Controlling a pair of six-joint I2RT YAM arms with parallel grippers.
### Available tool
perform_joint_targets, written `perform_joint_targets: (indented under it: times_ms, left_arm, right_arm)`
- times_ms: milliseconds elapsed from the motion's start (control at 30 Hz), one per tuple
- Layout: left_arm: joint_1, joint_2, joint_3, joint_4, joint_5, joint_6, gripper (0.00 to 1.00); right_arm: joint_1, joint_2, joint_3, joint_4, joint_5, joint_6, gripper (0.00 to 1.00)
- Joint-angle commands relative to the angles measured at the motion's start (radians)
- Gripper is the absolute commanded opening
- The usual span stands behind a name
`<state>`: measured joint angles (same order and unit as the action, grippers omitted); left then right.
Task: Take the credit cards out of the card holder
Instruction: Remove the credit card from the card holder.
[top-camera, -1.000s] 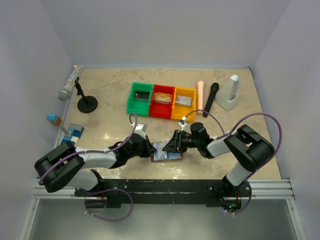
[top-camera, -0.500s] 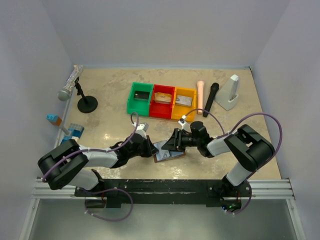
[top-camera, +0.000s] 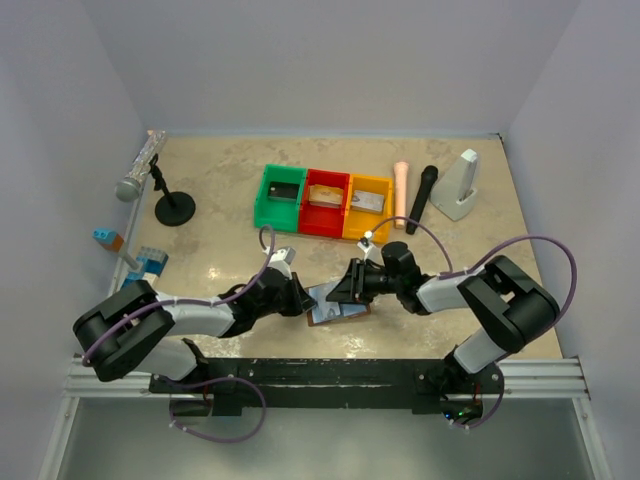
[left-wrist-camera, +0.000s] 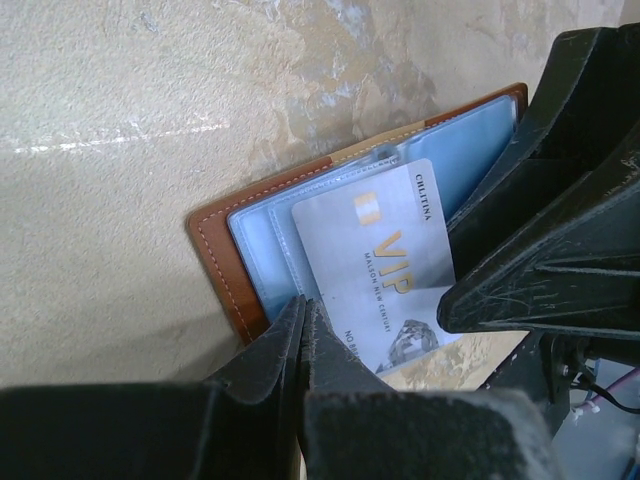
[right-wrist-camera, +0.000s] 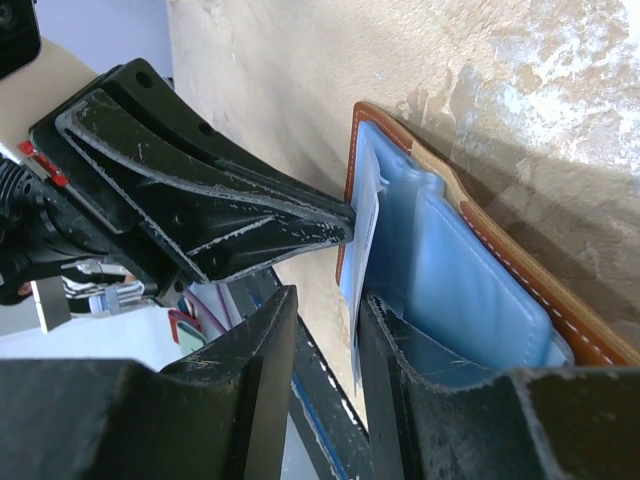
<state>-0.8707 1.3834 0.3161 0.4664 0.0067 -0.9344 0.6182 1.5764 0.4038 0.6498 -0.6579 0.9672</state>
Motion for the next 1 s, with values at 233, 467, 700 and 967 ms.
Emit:
perform_joint_targets:
  times_ms: [233,467,700,967]
  left_arm:
    - [-0.004,0.011,-0.017,-0.158,-0.063,-0.009,0.00]
    - [-0.002,0.012,-0.017,-0.173,-0.077,-0.006,0.00]
    - [-0.002,0.019,-0.020,-0.173,-0.080,-0.004,0.00]
    - [-0.002,0.026,-0.025,-0.167,-0.082,-0.004,0.00]
  right_arm:
    - [-0.008,-0.069,0.020,-0.042,-0.026,-0.047,0.33]
    - [-0.021,-0.101,0.018,-0.082,-0.023,-0.070,0.32]
    - [-0.031,-0.118,0.017,-0.105,-0.025,-0.079,0.30]
    - [-0.041,-0.138,0.018,-0.134,-0.025,-0.094,0.28]
